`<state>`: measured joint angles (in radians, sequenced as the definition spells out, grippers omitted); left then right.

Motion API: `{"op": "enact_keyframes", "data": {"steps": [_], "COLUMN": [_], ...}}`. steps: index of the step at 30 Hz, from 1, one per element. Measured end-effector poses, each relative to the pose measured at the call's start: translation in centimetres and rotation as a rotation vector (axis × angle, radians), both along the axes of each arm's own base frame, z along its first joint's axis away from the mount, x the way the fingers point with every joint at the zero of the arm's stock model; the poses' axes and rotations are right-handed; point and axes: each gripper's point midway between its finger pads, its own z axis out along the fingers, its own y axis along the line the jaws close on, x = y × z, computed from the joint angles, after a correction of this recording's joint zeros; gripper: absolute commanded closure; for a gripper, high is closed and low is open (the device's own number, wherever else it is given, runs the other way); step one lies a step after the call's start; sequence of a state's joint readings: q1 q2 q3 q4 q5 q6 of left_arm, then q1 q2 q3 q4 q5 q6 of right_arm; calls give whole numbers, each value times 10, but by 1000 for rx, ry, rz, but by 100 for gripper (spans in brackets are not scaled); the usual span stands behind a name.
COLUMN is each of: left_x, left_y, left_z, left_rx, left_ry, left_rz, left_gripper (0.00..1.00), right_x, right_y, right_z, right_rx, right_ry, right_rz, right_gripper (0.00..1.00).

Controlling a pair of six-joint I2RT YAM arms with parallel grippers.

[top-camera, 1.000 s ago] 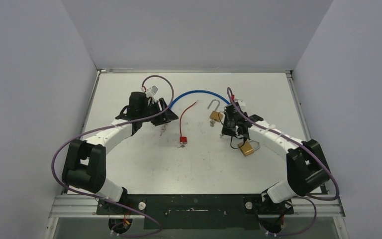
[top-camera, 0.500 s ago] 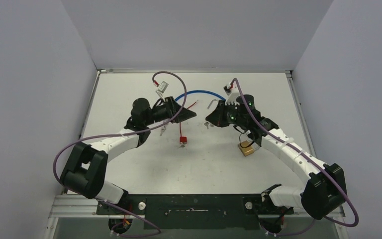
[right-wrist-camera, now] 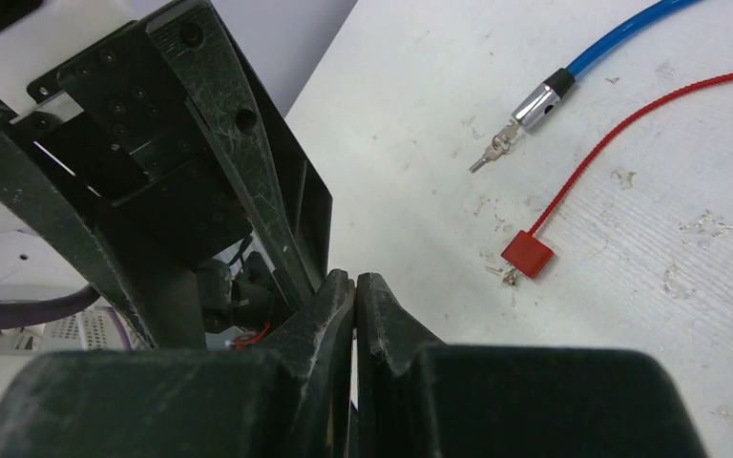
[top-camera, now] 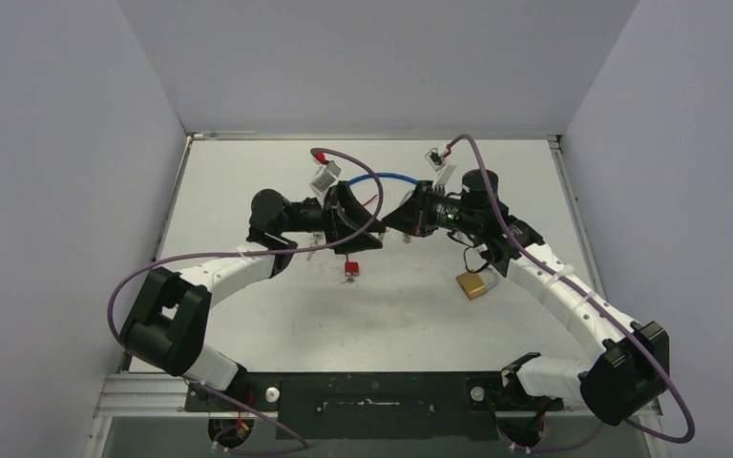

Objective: Unlock with the key

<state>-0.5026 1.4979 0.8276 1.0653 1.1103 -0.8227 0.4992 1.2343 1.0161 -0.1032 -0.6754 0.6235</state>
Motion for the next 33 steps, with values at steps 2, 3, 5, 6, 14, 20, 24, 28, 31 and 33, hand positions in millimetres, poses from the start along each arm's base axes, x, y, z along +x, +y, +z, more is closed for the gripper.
{"op": "enact_keyframes", "data": {"steps": [2, 3, 5, 6, 14, 20, 24, 28, 31, 33], "left_x": [-3, -4, -6, -7, -2, 6, 20, 37, 40, 40], "left_y": [-2, -4, -7, -8, -12, -11, 1, 15, 15, 12], "left_z": [2, 3, 2, 0, -7, -10, -7, -5, -5, -7], "left_rx": [-2, -5, -5, -3, 13, 50, 60, 65, 69, 72], "left_ry": [-15, -23, -24, -18, -22, -36, -42, -37, -36, -41], "left_rz": [-33, -44, -62, -67, -64, -5, 61, 138, 164, 174], "left_gripper": [53, 55, 61, 63, 58, 53, 49, 43, 36, 33], "right_x": [-2, -2, -3, -4, -3, 5, 10, 6, 4, 3], "right_y": [2, 2, 3, 4, 4, 0, -4, -7, -7, -6], "right_z": [6, 8, 11, 12, 16, 14, 15, 22, 25, 25], "right_rx": [16, 22, 29, 32, 40, 28, 30, 40, 47, 51], "right_ry": [2, 3, 2, 3, 3, -3, 2, -7, -9, -3], "right_rz": [11, 16, 22, 25, 21, -27, -52, -54, -49, -44], "right_gripper": [100, 100, 100, 100, 100, 100, 100, 100, 100, 100]}}
